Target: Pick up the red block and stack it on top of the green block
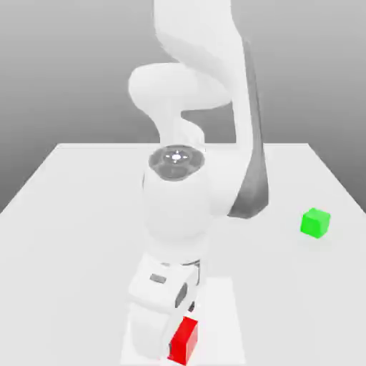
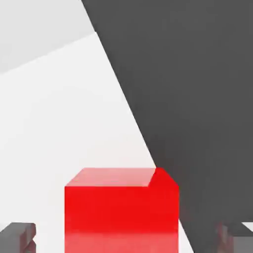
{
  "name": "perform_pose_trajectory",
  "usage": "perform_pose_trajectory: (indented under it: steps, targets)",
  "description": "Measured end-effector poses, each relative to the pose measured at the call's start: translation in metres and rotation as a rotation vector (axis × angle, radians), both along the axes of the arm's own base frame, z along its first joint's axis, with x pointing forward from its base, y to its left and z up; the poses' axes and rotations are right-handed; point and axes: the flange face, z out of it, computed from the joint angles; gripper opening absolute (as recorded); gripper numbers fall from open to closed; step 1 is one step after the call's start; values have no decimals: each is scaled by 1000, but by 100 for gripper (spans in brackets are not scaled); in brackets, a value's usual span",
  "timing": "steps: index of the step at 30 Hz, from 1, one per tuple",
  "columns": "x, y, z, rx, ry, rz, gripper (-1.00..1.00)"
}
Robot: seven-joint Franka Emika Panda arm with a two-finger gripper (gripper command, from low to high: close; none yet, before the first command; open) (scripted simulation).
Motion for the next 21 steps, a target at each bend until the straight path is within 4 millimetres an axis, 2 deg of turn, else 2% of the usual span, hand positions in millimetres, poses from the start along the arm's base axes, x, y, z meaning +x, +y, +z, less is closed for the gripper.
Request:
perform_pose_trajectory:
  steps: [5, 6, 11, 14, 16, 17, 18, 21]
  targets:
    - [-1, 0, -5, 0, 3, 0, -100]
    - [0, 0, 0, 0, 2, 0, -100]
    - [-1, 4, 54, 2, 3, 10, -100]
    - [-21, 76, 66, 31, 7, 197, -100]
    - [-44, 127, 72, 47, 11, 344, -100]
    - [-61, 160, 75, 54, 13, 439, -100]
    - [-85, 200, 78, 60, 16, 564, -100]
    - [-165, 282, 87, 68, 21, 884, -100]
